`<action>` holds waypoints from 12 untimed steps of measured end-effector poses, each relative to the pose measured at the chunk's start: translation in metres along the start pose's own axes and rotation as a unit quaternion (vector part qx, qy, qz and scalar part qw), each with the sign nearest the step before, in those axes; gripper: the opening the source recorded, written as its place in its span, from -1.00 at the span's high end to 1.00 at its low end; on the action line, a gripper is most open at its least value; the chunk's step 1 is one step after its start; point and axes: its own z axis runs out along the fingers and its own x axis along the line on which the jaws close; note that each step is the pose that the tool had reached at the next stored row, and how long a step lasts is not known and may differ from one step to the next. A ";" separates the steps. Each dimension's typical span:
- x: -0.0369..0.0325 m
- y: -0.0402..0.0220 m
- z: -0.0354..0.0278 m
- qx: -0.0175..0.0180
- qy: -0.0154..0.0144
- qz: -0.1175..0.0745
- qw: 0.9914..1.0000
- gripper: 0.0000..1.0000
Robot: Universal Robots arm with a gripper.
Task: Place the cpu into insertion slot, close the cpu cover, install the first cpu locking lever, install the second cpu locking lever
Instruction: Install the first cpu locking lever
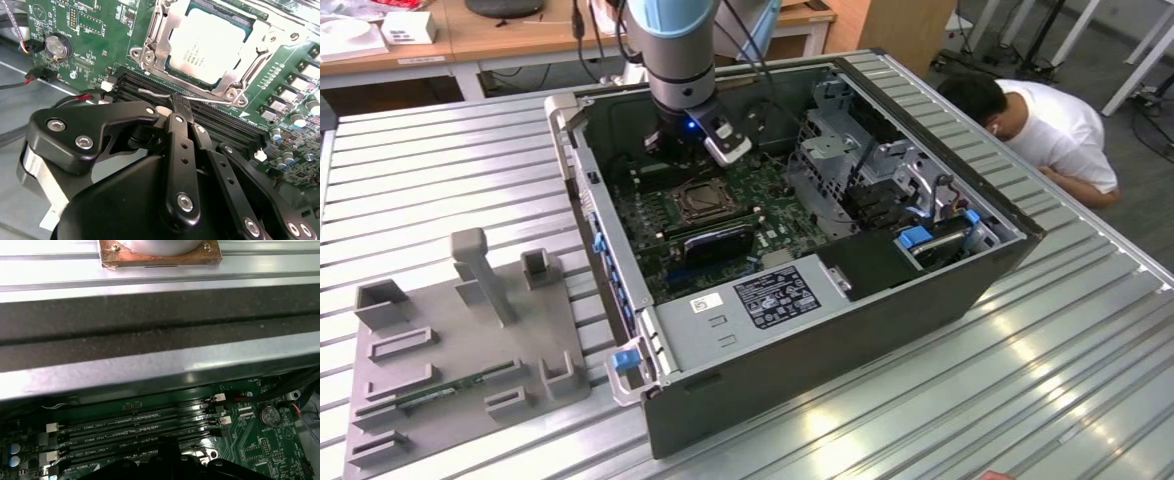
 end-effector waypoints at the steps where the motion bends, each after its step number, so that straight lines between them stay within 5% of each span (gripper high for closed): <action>1: -0.0001 -0.0002 0.0007 -0.001 0.000 0.000 1.000 0.79; 5: -0.0001 -0.0006 0.0028 -0.009 0.001 0.003 1.000 0.79; 12: -0.0009 -0.0009 0.0039 -0.008 -0.003 0.019 1.000 0.79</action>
